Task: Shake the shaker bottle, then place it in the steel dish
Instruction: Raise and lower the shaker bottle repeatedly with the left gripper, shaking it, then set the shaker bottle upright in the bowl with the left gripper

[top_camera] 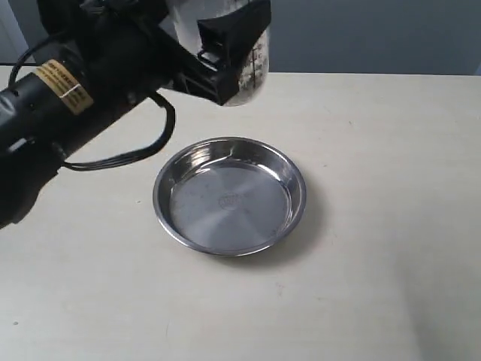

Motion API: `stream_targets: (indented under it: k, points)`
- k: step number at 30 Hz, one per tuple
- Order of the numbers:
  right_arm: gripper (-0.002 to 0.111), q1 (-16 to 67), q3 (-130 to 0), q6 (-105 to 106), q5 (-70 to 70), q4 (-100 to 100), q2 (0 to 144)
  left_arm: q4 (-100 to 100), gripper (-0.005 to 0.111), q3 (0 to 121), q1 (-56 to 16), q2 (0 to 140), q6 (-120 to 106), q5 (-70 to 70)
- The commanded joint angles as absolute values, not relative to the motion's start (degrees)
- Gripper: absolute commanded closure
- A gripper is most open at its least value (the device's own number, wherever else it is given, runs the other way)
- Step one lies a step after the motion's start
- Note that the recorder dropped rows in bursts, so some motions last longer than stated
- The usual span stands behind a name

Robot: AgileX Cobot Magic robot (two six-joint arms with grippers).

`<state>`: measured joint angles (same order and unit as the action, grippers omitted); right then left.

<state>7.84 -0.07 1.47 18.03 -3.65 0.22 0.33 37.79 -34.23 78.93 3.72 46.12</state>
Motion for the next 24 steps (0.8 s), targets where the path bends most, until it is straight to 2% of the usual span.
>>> stream_targets:
  k: [1, 8, 20, 24]
  points:
    - [0.109, 8.06, 0.00, 1.49, 17.49, -3.64, 0.00, -2.49, 0.106, 33.27, -34.38, 84.24, 2.86, 44.92]
    - [0.109, 8.06, 0.00, 1.49, 17.49, -3.64, 0.00, -1.85, 0.106, 31.68, -34.38, 85.37, 5.34, 54.20]
    - [0.109, 8.06, 0.00, 1.49, 17.49, -3.64, 0.00, -0.77, 0.106, 31.68, -34.38, 85.49, 5.34, 55.50]
    - [0.109, 8.06, 0.00, 1.49, 17.49, -3.64, 0.00, 0.00, 0.106, 31.68, -34.38, 88.47, 3.83, 61.08]
